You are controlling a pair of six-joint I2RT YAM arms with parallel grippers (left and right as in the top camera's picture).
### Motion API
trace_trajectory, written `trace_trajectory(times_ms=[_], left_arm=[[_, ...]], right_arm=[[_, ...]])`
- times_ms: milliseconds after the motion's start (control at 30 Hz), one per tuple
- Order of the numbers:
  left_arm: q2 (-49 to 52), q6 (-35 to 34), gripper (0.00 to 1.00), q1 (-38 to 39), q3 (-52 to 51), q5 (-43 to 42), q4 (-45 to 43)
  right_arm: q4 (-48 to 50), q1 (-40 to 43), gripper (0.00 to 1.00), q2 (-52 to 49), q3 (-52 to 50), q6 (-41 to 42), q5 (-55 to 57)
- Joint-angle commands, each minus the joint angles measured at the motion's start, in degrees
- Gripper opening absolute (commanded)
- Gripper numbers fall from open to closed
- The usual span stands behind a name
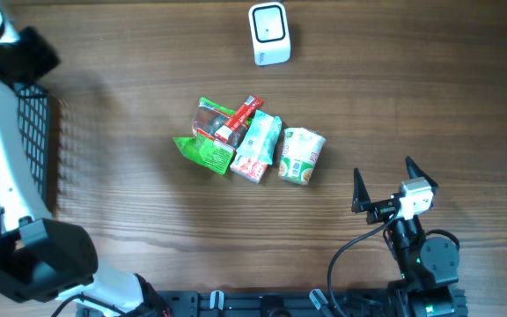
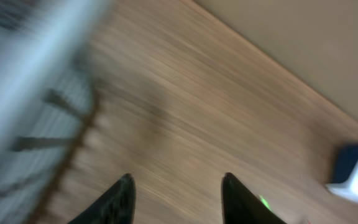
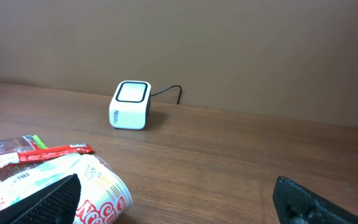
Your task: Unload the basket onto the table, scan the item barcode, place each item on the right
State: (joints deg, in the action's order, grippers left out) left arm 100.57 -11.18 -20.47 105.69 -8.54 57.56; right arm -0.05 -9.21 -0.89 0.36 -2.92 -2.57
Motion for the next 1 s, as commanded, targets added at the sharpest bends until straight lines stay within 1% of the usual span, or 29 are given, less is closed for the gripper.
trace_trajectory(times_ms=[0,33,67,167,233,267,433,500,567,700,867,967], left_arm=[[0.3,0.0,0.51,7.9,-0.9,-6.3,1.4],[0.7,0.0,0.33,12.1,-2.2,-6.2,0.4],[1.5,0.0,0.17,16.0,-3.6,-5.7,-1.3],[5.7,-0.2,0.16,24.3,-6.4,-3.4,-5.7],[12.9,-0.2,0.16,31.1,-6.8,-3.4,-10.1],[15.5,-0.2,0.16,33.2,-6.8,-3.4,-11.8],[23.1,-0.3,0.12,40.7,-6.8,-2.6,-17.8],[24.2,-2.7,0.12,42.4,-6.8,2.2,-17.4],[25.3,-2.8,0.12,43.5,-7.0,4.0,-16.3],[25.4,-2.8,0.15,44.9,-11.0,4.2,-13.7],[25.4,-3.0,0.17,44.9,-11.9,5.3,-1.3],[25.4,-3.0,0.15,44.9,-11.9,5.4,7.1]], right_arm=[[0.2,0.2,1.00,0.3,-0.1,-0.1,-0.3],[0.2,0.2,1.00,0.3,-0.1,-0.1,-0.3],[0.2,0.2,1.00,0.3,-0.1,-0.1,-0.3],[0.2,0.2,1.00,0.3,-0.1,-0.1,-0.3],[0.2,0.2,1.00,0.3,-0.1,-0.1,-0.3],[0.2,0.2,1.00,0.3,-0.1,-0.1,-0.3],[0.2,0.2,1.00,0.3,-0.1,-0.1,-0.3],[0.2,0.2,1.00,0.3,-0.1,-0.1,-0.3],[0.2,0.2,1.00,0.3,-0.1,-0.1,-0.3],[0.2,0.2,1.00,0.3,-0.1,-0.1,-0.3],[0.2,0.2,1.00,0.3,-0.1,-0.1,-0.3],[0.2,0.2,1.00,0.3,-0.1,-0.1,-0.3]])
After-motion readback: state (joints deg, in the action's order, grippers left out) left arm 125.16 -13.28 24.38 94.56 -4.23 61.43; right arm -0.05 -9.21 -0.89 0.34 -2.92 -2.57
